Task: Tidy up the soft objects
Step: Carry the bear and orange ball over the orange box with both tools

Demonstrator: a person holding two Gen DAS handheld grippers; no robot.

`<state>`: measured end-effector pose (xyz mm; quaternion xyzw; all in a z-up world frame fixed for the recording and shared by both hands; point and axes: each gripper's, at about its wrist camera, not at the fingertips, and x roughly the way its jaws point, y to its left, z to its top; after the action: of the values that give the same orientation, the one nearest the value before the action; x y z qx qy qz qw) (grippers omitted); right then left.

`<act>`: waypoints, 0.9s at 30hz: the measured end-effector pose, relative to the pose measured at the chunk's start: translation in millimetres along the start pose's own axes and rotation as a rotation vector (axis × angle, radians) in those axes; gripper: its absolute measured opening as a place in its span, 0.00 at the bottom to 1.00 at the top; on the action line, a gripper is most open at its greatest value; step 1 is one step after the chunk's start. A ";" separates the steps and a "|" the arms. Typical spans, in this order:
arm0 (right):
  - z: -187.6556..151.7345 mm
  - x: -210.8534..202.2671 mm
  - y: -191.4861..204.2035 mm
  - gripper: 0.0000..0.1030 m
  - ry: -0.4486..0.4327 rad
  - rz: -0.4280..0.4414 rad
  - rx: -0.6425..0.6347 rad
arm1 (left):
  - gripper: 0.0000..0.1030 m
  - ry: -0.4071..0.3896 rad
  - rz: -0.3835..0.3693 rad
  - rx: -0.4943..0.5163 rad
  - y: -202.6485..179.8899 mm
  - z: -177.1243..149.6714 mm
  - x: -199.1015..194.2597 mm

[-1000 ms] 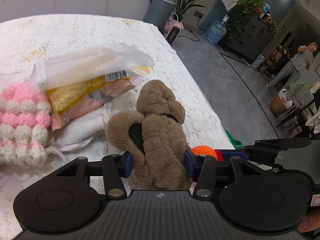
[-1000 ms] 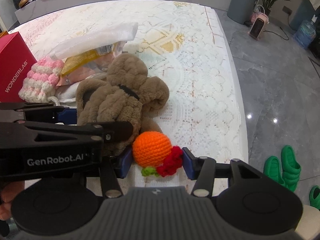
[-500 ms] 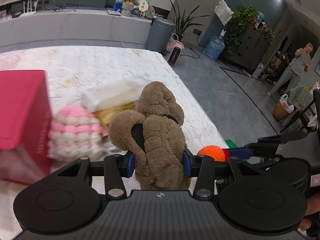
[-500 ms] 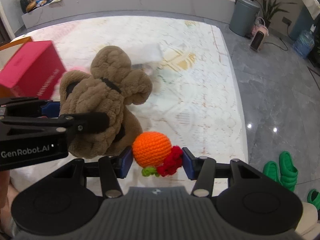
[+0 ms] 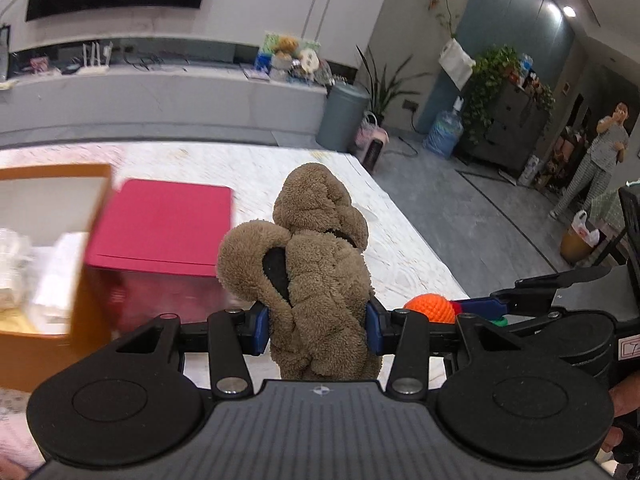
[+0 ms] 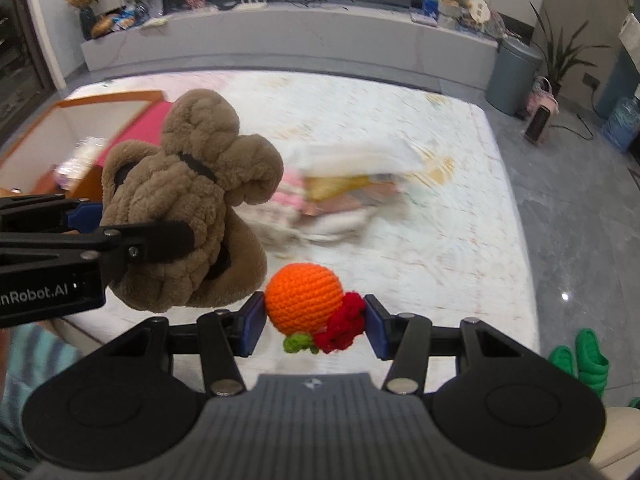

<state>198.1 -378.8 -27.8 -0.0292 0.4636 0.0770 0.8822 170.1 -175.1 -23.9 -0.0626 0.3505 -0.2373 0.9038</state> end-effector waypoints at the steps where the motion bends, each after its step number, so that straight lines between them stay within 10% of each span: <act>1: 0.1 -3.1 7.7 0.50 -0.008 0.011 -0.004 | 0.50 -0.007 0.005 -0.003 3.0 -0.6 -4.7; 27: 96.9 2.7 211.6 0.50 -0.114 0.229 -0.281 | 0.50 -0.121 0.421 -0.027 188.5 37.7 -111.2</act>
<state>244.0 -157.8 29.3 -0.0948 0.3978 0.2424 0.8798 196.3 41.2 18.7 -0.0143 0.3042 -0.0346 0.9519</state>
